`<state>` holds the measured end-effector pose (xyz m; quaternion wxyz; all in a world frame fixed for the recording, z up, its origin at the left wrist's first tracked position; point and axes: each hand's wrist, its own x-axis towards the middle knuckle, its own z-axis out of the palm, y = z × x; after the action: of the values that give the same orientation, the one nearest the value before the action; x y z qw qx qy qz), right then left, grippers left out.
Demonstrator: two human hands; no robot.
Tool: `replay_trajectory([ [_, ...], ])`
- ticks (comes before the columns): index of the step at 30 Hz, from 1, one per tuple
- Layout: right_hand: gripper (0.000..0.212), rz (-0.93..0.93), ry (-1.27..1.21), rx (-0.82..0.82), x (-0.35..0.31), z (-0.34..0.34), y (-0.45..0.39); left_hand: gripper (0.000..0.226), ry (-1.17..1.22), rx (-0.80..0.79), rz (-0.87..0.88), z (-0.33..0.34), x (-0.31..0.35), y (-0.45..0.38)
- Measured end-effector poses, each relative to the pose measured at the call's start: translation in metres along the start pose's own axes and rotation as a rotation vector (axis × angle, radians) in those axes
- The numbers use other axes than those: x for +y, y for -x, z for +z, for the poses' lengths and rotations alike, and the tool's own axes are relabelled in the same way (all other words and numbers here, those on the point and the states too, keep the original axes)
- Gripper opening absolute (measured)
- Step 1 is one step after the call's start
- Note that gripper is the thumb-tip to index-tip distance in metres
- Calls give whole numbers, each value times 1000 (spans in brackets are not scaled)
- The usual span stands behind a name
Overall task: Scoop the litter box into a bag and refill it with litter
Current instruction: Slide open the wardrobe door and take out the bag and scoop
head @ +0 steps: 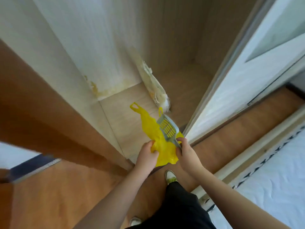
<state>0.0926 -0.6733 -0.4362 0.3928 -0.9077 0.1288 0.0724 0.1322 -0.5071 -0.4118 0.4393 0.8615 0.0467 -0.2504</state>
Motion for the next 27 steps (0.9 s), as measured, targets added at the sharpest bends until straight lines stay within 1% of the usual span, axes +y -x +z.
replay_trajectory([
  [3, 31, 3, -52, 72, -6, -3, 47, 53, -61, -87, 92, -12, -5, 41],
  [5, 30, 12, -62, 118, -9, -4, 73, 52, -10, -186, 127, -21, -10, 60],
  [7, 30, 20, -47, 160, -11, -6, 95, 54, 57, -250, 129, -29, -9, 72],
  [9, 30, 22, -40, 187, -11, -11, 111, 67, 15, -287, 142, -37, -1, 75],
  [10, 30, 19, -35, 198, -11, -14, 117, 70, -11, -275, 147, -41, 4, 74],
  [11, 30, 18, -31, 213, -12, -18, 121, 65, -30, -249, 156, -45, 10, 73],
  [14, 30, 52, -50, 292, -15, -31, 126, 38, -124, -169, 250, -51, 23, 66],
  [16, 29, 86, -59, 334, -14, -38, 127, 19, -153, -172, 326, -51, 33, 58],
  [17, 29, 103, -73, 348, -14, -39, 127, 14, -165, -189, 362, -51, 39, 54],
  [18, 29, 122, -88, 364, -14, -40, 126, 21, -177, -198, 385, -51, 46, 51],
  [20, 28, 173, -135, 389, -13, -37, 123, 45, -183, -204, 402, -49, 57, 44],
  [21, 27, 208, -171, 398, -12, -34, 120, 50, -182, -203, 416, -47, 61, 40],
  [23, 28, 281, -264, 424, -12, -26, 112, 53, -204, -220, 436, -41, 67, 36],
  [27, 33, 397, -454, 502, -12, -11, 95, 52, -215, -245, 411, -24, 76, 30],
])
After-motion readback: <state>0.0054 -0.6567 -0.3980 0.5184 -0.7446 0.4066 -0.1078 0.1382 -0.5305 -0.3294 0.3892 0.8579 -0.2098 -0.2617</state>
